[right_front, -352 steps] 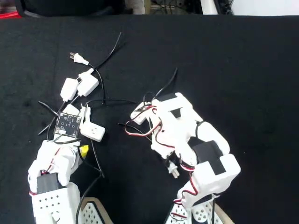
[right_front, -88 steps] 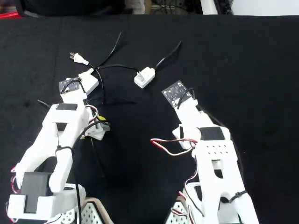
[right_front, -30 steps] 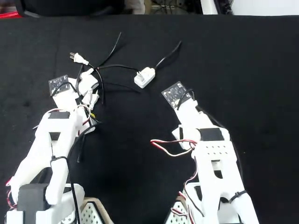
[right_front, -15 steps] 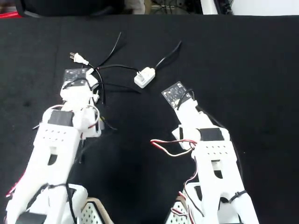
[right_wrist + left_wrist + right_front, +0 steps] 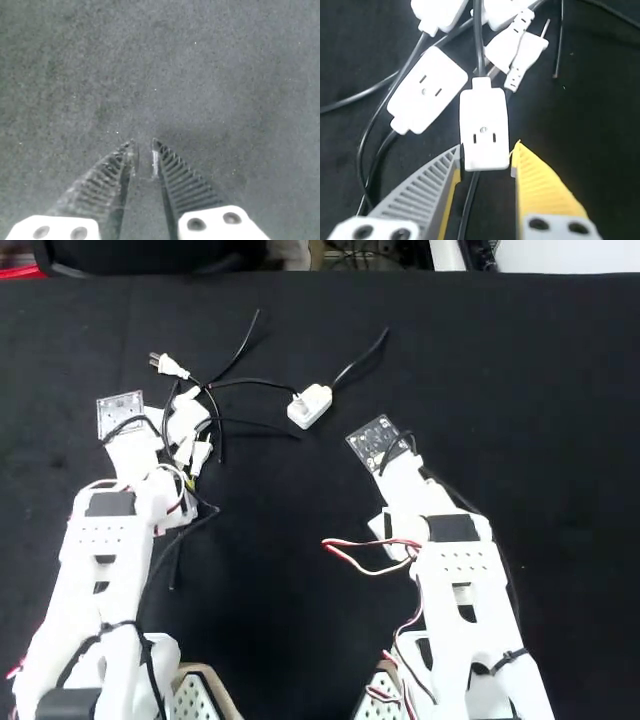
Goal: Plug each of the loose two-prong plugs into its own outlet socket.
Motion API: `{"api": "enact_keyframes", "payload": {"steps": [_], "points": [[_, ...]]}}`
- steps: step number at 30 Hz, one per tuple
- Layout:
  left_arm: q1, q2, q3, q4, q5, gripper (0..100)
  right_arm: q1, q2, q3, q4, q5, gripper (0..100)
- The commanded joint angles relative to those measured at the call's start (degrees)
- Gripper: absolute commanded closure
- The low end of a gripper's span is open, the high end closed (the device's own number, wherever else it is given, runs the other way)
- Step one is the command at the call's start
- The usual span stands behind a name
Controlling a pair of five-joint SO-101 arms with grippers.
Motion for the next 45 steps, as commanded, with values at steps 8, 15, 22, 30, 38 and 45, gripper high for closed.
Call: {"api": "enact_keyframes", "payload": {"steps": [8, 15, 22, 30, 38, 45], "points": [[-3.21, 5.89, -4.79, 4.75, 0.97, 83, 0.62, 0.04, -0.13, -1.32, 0.18, 94.6], [-5.67, 5.89, -5.67, 5.36, 0.97, 83, 0.62, 0.04, -0.13, -1.32, 0.26, 94.6], [-6.11, 2.29, -5.67, 5.36, 0.97, 83, 0.62, 0.04, -0.13, -1.32, 0.26, 94.6], [-7.87, 1.67, -5.05, 3.78, 0.44, 83, 0.62, 0.04, -0.13, -1.32, 0.26, 94.6], [-7.43, 9.49, -6.37, 1.93, -1.23, 83, 0.62, 0.04, -0.13, -1.32, 0.26, 94.6], [-5.23, 11.34, -6.20, 1.58, -2.73, 83, 0.62, 0.04, -0.13, -1.32, 0.26, 94.6]]}}
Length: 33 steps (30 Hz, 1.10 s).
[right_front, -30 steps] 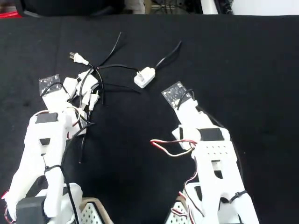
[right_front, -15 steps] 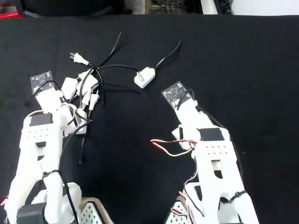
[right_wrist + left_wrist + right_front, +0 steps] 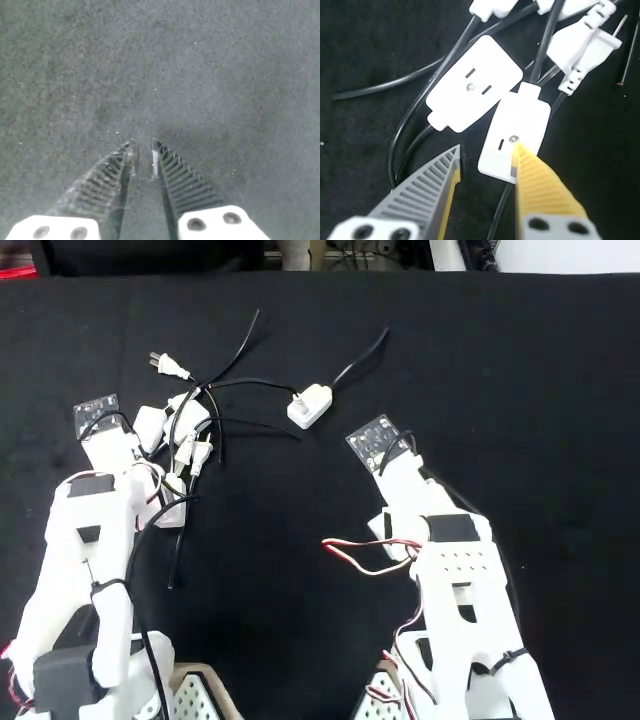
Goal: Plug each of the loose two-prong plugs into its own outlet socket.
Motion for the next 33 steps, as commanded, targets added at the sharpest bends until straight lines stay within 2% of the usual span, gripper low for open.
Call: {"api": "enact_keyframes", "payload": {"steps": [1, 6, 15, 24, 29, 33], "points": [[3.65, 0.26, -1.19, -0.62, -0.70, 83, 0.62, 0.04, -0.13, -1.32, 0.26, 94.6], [10.24, 0.79, -1.45, -0.70, -0.79, 83, 0.70, 0.04, -0.13, -1.32, 0.26, 94.6], [13.32, 0.79, -1.27, -0.70, -0.79, 83, 0.62, 0.04, -0.13, -1.32, 0.26, 94.6], [26.15, 0.88, -2.77, -0.70, -0.62, 83, 0.79, 0.04, -0.13, -1.32, 0.26, 94.6], [27.21, 0.18, -3.30, -0.26, -0.62, 83, 0.79, 0.04, -0.13, -1.32, 0.26, 94.6], [23.25, -2.11, -5.85, 3.34, -1.32, 82, 0.79, 0.04, -0.13, -1.32, 0.26, 94.5]]}}
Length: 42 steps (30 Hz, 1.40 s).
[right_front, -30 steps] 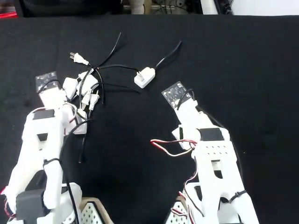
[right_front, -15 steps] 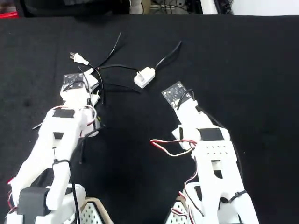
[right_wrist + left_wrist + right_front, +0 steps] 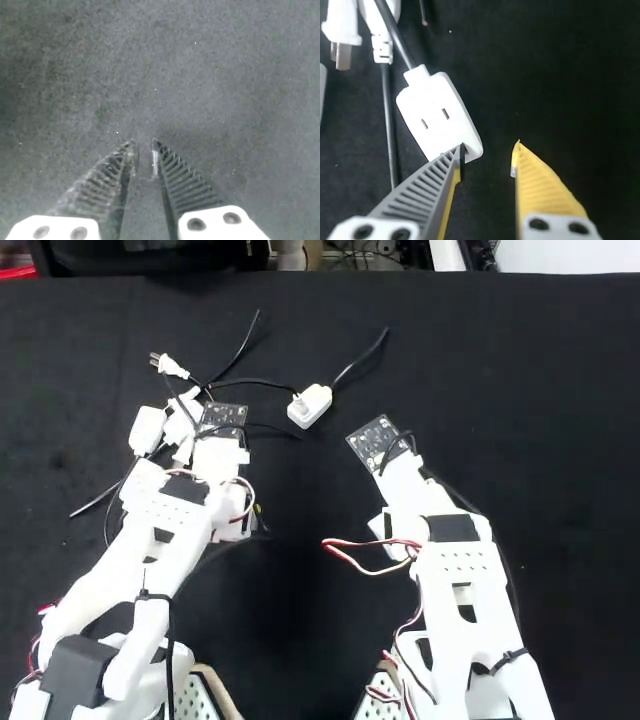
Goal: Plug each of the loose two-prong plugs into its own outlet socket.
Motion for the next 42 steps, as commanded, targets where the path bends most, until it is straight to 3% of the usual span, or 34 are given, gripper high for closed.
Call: {"api": "enact_keyframes", "payload": {"steps": [1, 4, 8, 19, 27, 33, 42], "points": [[-4.35, -4.13, -5.76, 4.75, -3.08, 82, 0.88, 0.04, -0.13, -1.32, 0.26, 94.5], [-9.54, -6.24, -8.92, 9.49, -8.70, 79, 0.88, 0.04, -0.13, -1.32, 0.26, 94.5], [-13.76, -6.68, -10.68, 11.87, -8.70, 70, 0.88, 0.04, -0.13, -1.32, 0.26, 94.5], [-12.62, 12.40, -10.24, -0.88, 5.36, 70, 0.88, -0.13, 1.63, -3.69, 1.85, 94.4], [-11.30, 17.14, -12.00, -0.09, 5.71, 92, 0.79, -0.13, 1.63, -3.69, 1.85, 94.3], [-10.15, 7.91, -11.38, 8.44, 10.46, 93, 0.79, -0.13, 1.63, -3.69, 1.85, 94.3], [1.71, -3.87, -8.84, 11.16, 10.73, 93, 0.88, -0.13, 1.63, -3.69, 1.85, 94.3]]}}
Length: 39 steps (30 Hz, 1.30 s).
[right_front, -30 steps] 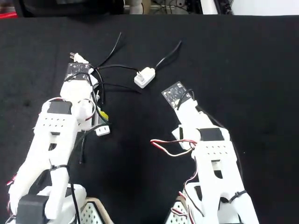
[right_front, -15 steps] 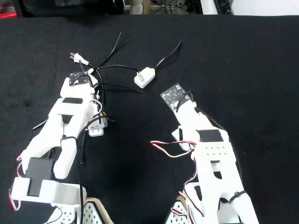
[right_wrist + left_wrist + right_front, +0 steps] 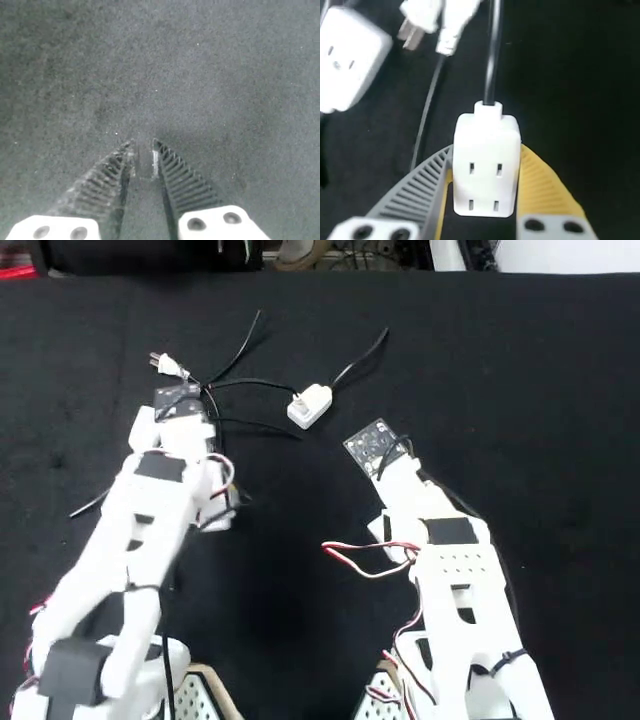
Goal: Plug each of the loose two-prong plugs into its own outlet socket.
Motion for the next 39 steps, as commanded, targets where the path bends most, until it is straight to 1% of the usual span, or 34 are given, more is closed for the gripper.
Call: {"api": "enact_keyframes", "payload": {"steps": [1, 4, 12, 14, 15, 17, 19, 21, 25, 27, 32, 34, 36, 39], "points": [[6.29, -2.55, -0.75, 0.44, 0.09, 93, 0.79, -0.13, -0.22, -1.14, 0.26, 94.3], [9.54, -2.55, -0.48, 0.35, 0.26, 93, 0.88, -0.13, -0.22, -1.14, 0.26, 94.3], [14.46, -2.55, 1.10, 0.35, 0.00, 93, 0.88, -0.13, -0.22, -1.14, 0.26, 94.4], [16.22, -2.55, 2.68, 0.09, -1.32, 93, 1.23, -0.22, -0.40, -1.14, 0.26, 94.5], [17.80, -2.55, 3.38, -0.09, -3.69, 93, 2.11, -0.22, -0.57, -1.14, 0.18, 94.5], [20.62, -2.55, 4.09, -0.09, -10.99, 93, 4.66, -0.31, -1.71, -1.05, -0.18, 94.5], [22.11, -2.55, 4.00, -0.70, -17.49, 93, 7.65, -0.31, -3.38, -0.70, -0.26, 94.5], [22.29, -2.55, 4.35, -4.31, -23.82, 93, 10.11, -0.31, -4.79, -0.62, -1.93, 94.5], [23.52, -1.58, 6.20, -14.15, -40.18, 93, 13.45, -0.31, -7.16, 1.67, -3.87, 94.5], [24.40, 0.62, 5.93, -17.05, -44.57, 93, 14.24, -0.31, -7.34, 1.76, -3.87, 94.5], [25.89, 10.20, 2.15, -18.02, -49.49, 93, 14.33, -0.31, -7.60, 1.67, -3.87, 94.5], [25.10, 14.95, -1.45, -17.93, -48.79, 92, 14.33, -0.31, -7.69, 1.76, -3.87, 94.5], [23.16, 19.25, -5.14, -17.49, -47.12, 87, 14.33, -0.31, -7.69, 1.85, -3.87, 94.5], [20.62, 22.95, -9.54, -15.91, -42.46, 73, 14.42, -0.31, -7.69, 2.02, -3.87, 94.5]]}}
